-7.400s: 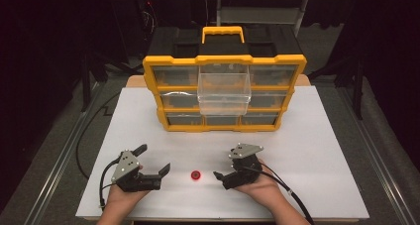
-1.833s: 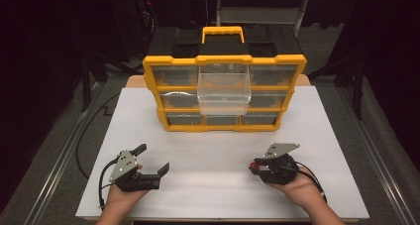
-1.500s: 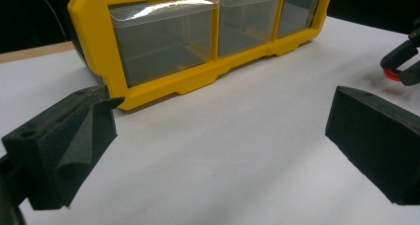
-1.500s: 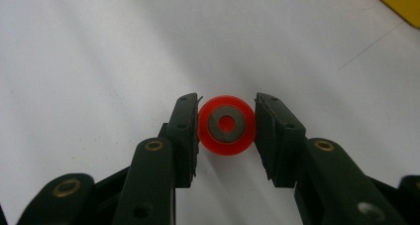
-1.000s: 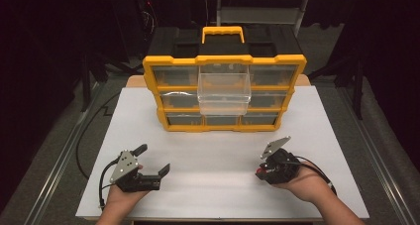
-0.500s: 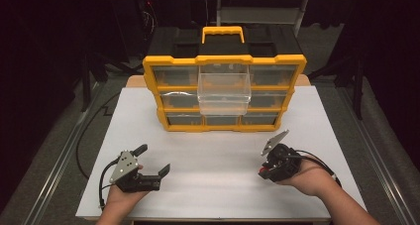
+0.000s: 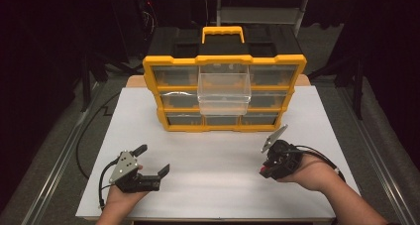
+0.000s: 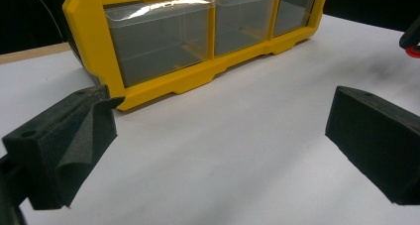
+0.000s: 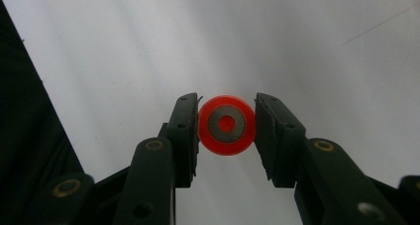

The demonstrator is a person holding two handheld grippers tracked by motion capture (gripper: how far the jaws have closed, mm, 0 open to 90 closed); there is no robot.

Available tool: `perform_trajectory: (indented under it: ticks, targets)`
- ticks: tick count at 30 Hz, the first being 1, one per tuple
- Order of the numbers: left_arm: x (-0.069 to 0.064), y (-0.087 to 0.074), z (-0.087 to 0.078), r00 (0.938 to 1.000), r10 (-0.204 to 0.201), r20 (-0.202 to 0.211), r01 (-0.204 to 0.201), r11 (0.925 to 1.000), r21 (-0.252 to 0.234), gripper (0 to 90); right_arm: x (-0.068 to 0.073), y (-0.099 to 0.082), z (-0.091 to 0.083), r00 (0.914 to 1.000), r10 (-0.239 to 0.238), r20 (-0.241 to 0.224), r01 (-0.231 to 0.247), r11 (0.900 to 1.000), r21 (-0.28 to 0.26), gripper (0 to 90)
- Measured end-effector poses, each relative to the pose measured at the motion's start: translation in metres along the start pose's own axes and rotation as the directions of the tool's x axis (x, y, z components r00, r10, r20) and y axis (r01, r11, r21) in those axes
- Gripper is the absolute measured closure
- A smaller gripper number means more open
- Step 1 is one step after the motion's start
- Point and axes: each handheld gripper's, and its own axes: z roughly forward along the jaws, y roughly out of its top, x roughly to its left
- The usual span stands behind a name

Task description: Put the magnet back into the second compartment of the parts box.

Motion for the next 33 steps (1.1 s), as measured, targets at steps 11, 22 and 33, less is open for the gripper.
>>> perform_trajectory:
  ticks: [11, 22, 33]
  targets:
    - [0.0, 0.0, 0.0, 1.0, 0.001, 0.0, -0.001, 1.0, 0.0, 0.6, 0.001, 0.005, -0.016, 0.9994, -0.034, 0.004, 0.034, 0.9994, -0.003, 64.5]
    - [0.0, 0.0, 0.0, 1.0, 0.002, 0.0, -0.002, 1.0, -0.005, 0.6, 0.0, 0.011, -0.033, 0.9989, -0.047, 0.001, 0.047, 0.9988, 0.014, 64.5]
    - [-0.001, 0.0, -0.001, 0.9999, 0.007, 0.008, -0.007, 1.0, -0.006, 0.6, 0.001, 0.02, -0.047, 0.9984, -0.054, -0.014, 0.055, 0.9983, 0.022, 64.5]
